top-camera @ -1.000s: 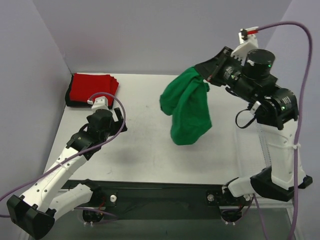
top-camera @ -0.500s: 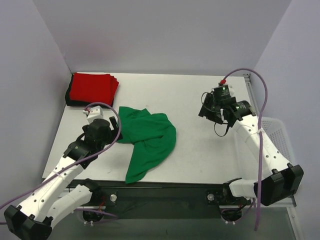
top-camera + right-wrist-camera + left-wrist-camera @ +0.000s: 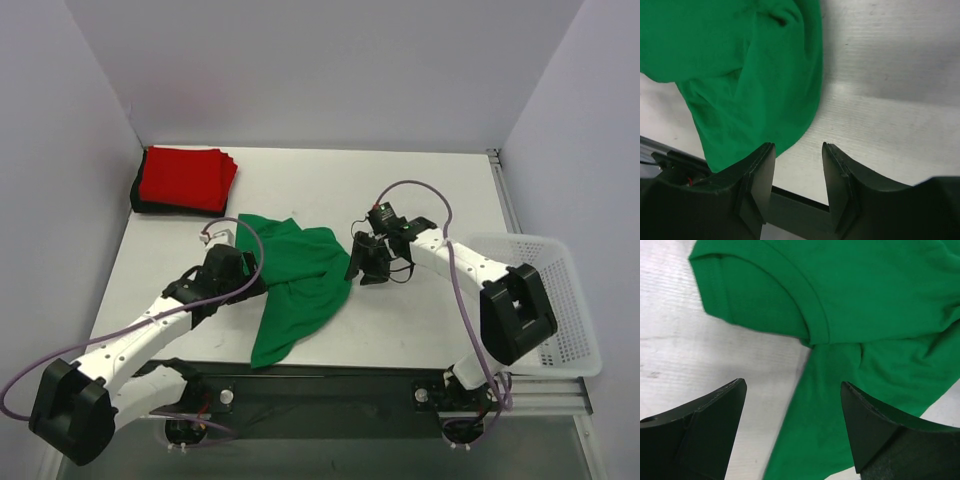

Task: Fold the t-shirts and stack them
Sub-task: Move the tshirt to the center of the board, then flatten out the tshirt

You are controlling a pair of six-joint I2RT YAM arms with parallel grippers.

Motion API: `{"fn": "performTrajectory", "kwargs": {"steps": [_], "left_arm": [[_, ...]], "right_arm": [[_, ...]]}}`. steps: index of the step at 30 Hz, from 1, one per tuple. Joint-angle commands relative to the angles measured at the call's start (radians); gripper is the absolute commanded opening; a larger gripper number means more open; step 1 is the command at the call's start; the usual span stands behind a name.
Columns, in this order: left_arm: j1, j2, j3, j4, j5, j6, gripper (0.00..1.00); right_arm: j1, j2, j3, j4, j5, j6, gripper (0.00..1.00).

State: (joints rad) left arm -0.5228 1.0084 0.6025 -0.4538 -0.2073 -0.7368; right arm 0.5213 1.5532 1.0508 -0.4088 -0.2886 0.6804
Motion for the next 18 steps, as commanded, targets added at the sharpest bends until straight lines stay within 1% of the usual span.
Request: {"fn": "performTrajectory", "kwargs": {"steps": [1,3,5,8,11,14,18], "left_arm": [[0.003,0.053,0.010,0.181,0.063,-0.022,0.87],[0.003,0.103,0.002,0.234,0.072,-0.023,0.84],[0.004,0.143,0.003,0.250,0.072,-0.026,0.82],[0.006,0.219,0.016,0.267,0.077,-0.033,0.80],[0.003,0.280,0.011,0.329,0.080,-0.030,0.77],[0.004,0.329,0.037,0.337,0.075,-0.021,0.76],[0.004,0.374,0.054,0.391,0.080,-0.006,0.68]], "right_arm": [[0.000,0.048,0.000,0.073,-0.098,0.022,0.43],[0.003,0.089,0.011,0.077,-0.106,0.016,0.42],[0.003,0.116,0.023,0.077,-0.115,0.008,0.42],[0.013,0.162,0.041,0.082,-0.132,0.005,0.42],[0.022,0.220,0.058,0.094,-0.152,0.001,0.42],[0.029,0.252,0.067,0.102,-0.167,0.002,0.42],[0.031,0.277,0.074,0.119,-0.185,0.004,0.41]]}}
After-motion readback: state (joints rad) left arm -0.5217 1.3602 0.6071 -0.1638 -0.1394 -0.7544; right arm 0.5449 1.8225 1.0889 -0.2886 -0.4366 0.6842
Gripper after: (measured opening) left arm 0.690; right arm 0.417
